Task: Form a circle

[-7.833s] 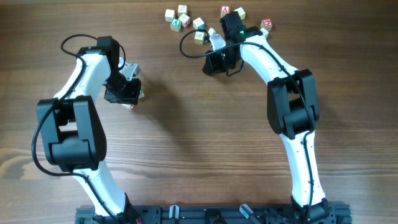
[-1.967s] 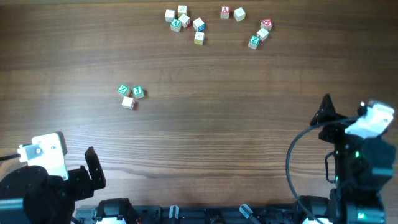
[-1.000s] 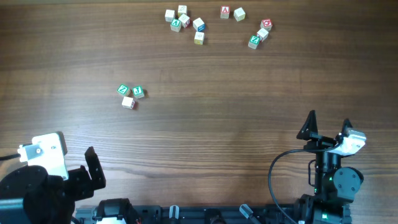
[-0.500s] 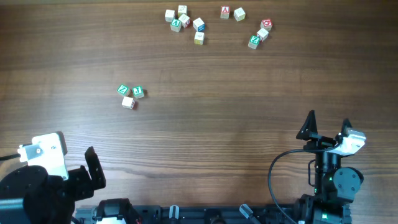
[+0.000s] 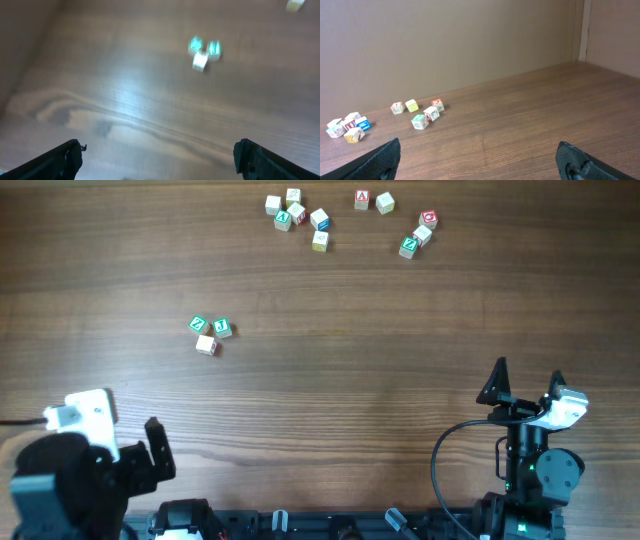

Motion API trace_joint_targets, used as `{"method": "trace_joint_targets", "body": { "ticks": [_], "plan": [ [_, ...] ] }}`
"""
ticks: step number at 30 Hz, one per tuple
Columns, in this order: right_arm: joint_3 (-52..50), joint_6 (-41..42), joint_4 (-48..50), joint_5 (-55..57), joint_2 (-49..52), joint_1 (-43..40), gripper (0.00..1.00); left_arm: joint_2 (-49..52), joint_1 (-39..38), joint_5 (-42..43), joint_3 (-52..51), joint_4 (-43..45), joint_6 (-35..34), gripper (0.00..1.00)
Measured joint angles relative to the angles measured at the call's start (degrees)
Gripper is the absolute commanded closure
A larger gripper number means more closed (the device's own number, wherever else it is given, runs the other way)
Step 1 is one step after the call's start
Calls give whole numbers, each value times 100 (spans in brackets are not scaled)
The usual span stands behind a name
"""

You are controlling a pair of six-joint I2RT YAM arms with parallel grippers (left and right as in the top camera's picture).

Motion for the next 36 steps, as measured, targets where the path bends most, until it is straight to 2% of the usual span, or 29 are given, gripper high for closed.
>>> {"method": "trace_joint_targets", "body": {
  "ticks": [4, 9, 10, 11, 17, 18, 21, 23, 26, 28, 29, 30, 31, 34, 36],
  "plan": [
    [0, 0, 0, 0, -9, 0, 0, -404, 0, -4, -1497, -101, 2, 0],
    [0, 0, 0, 0, -9, 0, 0, -1187, 0, -66, -1696, -809, 2, 0],
    [0, 0, 0, 0, -9, 0, 0, -1241, 0, -70, -1696, -866, 4, 14],
    [0, 0, 0, 0, -9, 0, 0, -1298, 0, -90, -1696, -883, 4, 0],
    [0, 0, 0, 0, -9, 0, 0, -1353, -90, -59, -1703, -809, -9, 0],
    [0, 0, 0, 0, -9, 0, 0, -1434, -125, -92, -1711, -483, -2, 0],
    [0, 0, 0, 0, -13, 0, 0, -1742, -186, -387, -1718, 1698, -22, 0],
    [0, 0, 0, 0, -20, 0, 0, -2057, -192, -260, -1832, 3145, -216, 0],
    [0, 0, 0, 0, -20, 0, 0, -2260, -175, 96, -2601, 3912, -365, 0],
    [0, 0, 0, 0, -20, 0, 0, -2302, -94, 409, -3554, 4339, -407, 0],
    [0, 0, 2, 0, -20, 0, 0, -2415, -2, 627, -4181, 5145, -424, 0],
    [0, 2, 0, 0, -20, 0, 0, -2496, 66, 778, -4566, 5455, -431, 0],
    [0, 0, -2, 0, -20, 0, 0, -2669, 144, 953, -5160, 6155, -448, 0],
    [0, 0, -2, 0, -20, 0, 0, -2872, 190, 1213, -6122, 7152, -452, 0],
    [0, 2, 0, 0, -20, 0, 0, -2885, 190, 1290, -6489, 7471, -452, 0]
  ]
}}
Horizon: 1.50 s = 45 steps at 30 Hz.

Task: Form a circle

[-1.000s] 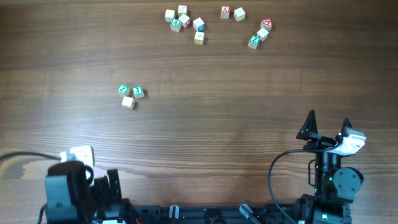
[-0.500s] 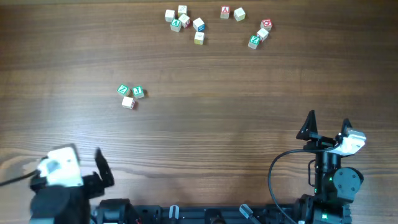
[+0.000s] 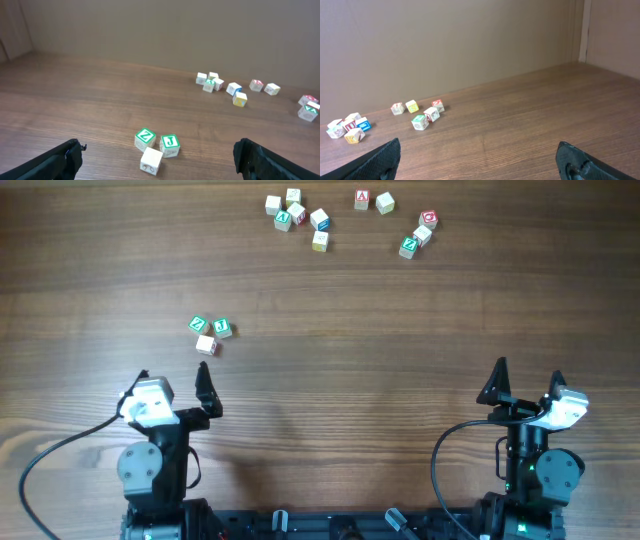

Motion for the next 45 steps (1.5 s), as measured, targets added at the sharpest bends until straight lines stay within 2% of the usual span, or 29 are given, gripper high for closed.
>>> {"method": "trace_joint_targets", "body": {
  "ticks": [4, 8, 45],
  "plan": [
    [0, -2, 0, 0, 0, 0, 0, -61, 0, 118, -343, 114, 0, 0],
    [0, 0, -2, 0, 0, 0, 0, -599, 0, 138, -719, 160, 0, 0],
    [0, -2, 0, 0, 0, 0, 0, -737, 4, 140, -721, 203, -2, 0]
  ]
}}
